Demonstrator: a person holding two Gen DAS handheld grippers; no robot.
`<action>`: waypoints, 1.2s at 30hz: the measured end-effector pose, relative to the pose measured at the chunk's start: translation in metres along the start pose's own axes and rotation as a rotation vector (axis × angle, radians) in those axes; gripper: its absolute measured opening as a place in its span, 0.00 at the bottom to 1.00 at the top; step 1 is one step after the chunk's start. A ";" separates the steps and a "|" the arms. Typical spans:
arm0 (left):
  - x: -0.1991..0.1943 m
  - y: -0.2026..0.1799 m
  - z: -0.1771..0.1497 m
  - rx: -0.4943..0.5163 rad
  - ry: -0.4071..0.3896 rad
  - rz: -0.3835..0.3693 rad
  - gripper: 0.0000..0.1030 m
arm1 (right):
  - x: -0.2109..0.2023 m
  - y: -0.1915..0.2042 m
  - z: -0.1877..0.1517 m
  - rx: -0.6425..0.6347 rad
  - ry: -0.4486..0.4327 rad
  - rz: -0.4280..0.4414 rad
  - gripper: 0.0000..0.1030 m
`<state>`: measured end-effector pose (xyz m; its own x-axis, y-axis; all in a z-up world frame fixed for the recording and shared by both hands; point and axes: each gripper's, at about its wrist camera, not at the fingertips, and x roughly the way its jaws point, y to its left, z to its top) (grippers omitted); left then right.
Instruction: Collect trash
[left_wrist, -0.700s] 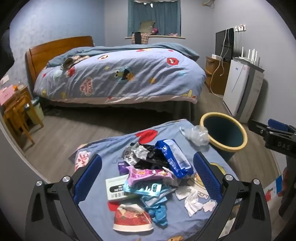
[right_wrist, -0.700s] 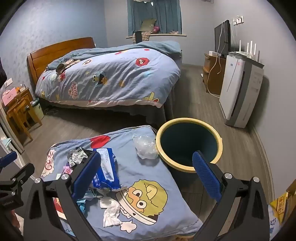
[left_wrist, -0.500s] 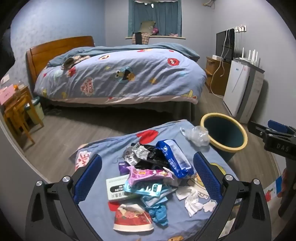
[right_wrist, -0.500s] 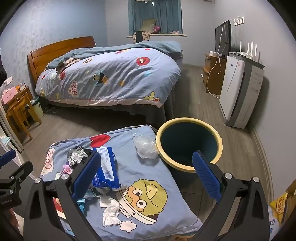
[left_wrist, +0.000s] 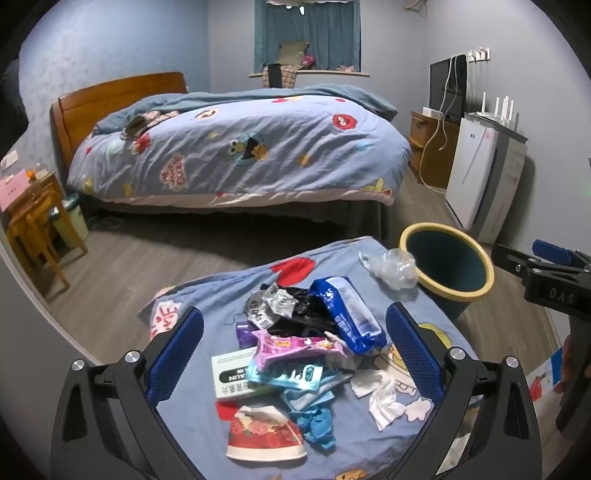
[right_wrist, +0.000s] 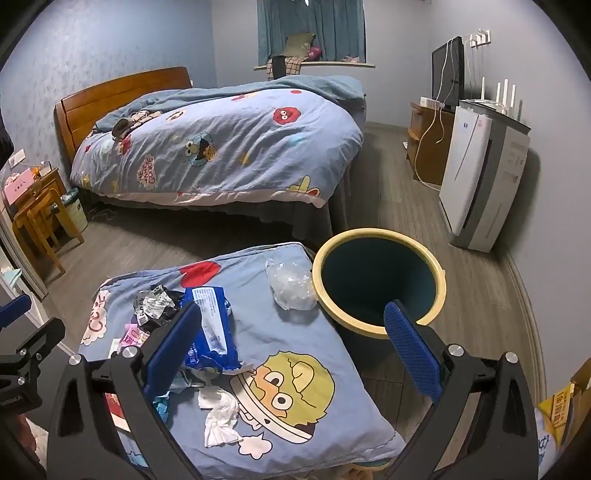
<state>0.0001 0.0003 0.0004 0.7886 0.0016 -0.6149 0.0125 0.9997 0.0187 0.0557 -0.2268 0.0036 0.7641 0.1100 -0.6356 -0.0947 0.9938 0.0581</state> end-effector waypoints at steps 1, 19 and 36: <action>0.000 0.000 0.000 0.000 -0.001 0.000 0.95 | 0.000 0.002 -0.001 0.000 0.001 0.000 0.95; 0.001 -0.001 0.000 0.003 0.003 0.003 0.95 | -0.001 0.000 0.001 0.010 0.009 0.004 0.95; 0.001 -0.001 0.000 0.006 0.004 0.005 0.95 | -0.001 -0.001 -0.001 0.014 0.015 0.005 0.95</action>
<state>0.0005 -0.0006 0.0000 0.7864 0.0069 -0.6177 0.0123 0.9996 0.0267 0.0544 -0.2284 0.0036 0.7541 0.1152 -0.6466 -0.0900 0.9933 0.0719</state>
